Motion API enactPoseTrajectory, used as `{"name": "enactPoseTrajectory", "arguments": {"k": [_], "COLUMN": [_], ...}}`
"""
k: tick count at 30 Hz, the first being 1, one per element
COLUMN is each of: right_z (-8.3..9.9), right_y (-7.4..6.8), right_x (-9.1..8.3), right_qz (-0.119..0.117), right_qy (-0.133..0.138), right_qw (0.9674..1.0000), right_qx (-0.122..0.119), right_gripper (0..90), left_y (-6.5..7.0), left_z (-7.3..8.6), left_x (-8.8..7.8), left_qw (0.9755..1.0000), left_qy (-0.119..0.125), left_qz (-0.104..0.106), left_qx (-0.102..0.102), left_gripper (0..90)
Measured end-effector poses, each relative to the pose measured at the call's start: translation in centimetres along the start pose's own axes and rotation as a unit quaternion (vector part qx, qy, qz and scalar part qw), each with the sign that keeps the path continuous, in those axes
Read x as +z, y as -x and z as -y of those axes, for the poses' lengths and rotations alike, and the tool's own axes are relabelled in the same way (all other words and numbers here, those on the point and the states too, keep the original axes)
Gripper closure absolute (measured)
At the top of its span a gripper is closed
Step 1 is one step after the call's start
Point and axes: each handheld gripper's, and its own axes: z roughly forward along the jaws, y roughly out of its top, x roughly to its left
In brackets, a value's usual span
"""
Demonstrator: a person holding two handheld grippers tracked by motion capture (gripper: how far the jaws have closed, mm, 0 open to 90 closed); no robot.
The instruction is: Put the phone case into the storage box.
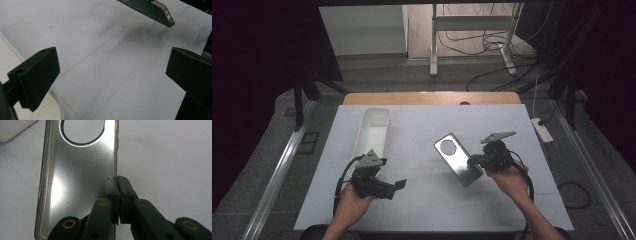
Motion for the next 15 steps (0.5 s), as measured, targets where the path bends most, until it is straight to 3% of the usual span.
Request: {"name": "enactPoseTrajectory", "arguments": {"k": [4, 15], "right_z": [-0.1, -0.2], "right_y": [-0.1, -0.3], "right_x": [0.0, -0.1], "right_qz": [0.001, 0.003], "right_qy": [0.004, 0.009], "right_qw": [1.0, 0.9999], "right_qx": [0.002, -0.004], "right_gripper": [88.2, 88.3], "left_y": [0.0, 0.3], "left_z": [-0.3, -1.9], "left_x": [0.7, 2.8], "left_qw": [0.9999, 0.9998], "left_qy": [0.004, -0.015], "left_qz": [0.013, 0.015], "left_qx": [-0.008, -0.002], "left_gripper": [0.0, 0.0]}}
